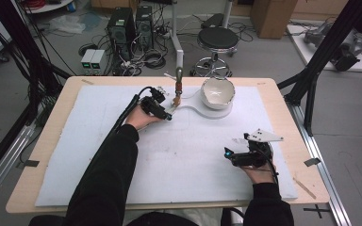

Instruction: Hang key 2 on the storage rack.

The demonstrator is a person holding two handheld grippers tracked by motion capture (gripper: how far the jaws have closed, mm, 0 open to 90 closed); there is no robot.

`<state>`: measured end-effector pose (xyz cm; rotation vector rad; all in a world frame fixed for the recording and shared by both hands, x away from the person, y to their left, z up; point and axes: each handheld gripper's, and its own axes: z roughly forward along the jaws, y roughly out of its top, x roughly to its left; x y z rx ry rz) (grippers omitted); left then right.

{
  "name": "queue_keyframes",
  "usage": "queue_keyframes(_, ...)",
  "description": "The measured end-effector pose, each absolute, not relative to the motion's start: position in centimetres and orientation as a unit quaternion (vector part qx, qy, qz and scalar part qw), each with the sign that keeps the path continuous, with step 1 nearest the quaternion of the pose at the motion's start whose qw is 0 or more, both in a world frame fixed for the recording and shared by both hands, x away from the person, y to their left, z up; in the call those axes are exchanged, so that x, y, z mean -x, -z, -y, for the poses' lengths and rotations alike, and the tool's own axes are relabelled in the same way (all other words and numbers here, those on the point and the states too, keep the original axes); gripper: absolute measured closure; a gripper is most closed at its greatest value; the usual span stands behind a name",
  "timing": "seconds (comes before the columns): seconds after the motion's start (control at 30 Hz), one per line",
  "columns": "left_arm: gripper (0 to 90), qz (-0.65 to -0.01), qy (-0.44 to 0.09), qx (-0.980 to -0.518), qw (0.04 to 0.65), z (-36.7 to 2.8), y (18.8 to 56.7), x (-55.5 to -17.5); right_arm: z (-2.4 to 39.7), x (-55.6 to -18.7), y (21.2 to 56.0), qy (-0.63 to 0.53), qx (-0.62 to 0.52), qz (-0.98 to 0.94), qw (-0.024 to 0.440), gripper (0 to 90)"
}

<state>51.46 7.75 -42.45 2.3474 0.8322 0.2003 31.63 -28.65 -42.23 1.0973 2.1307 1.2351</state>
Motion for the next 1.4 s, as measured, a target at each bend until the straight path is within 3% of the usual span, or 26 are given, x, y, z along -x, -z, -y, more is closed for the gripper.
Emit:
queue_keyframes(0.23,59.1,-0.322,-0.078,-0.889,0.315,-7.6,42.8,-51.6,28.8,-31.6,42.1,-0.455,-0.398,-0.767,0.218,0.8)
queue_keyframes(0.53,85.6,-0.304,-0.076,-0.896,0.316,-8.1,42.6,-51.5,28.8,-31.7,42.2,-0.456,-0.394,-0.769,0.214,0.8)
queue_keyframes(0.93,86.7,-0.308,-0.091,-0.886,0.334,-9.8,39.6,-50.9,29.0,-31.4,41.8,-0.47,-0.391,-0.76,0.22,1.1)
queue_keyframes(1.17,86.8,-0.306,-0.091,-0.894,0.313,-10.8,38.8,-50.7,29.0,-31.3,41.7,-0.473,-0.39,-0.758,0.223,1.2)
queue_keyframes(1.4,86.8,-0.318,-0.097,-0.879,0.341,-12.2,37.0,-50.4,28.9,-31.3,41.8,-0.473,-0.391,-0.758,0.222,1.1)
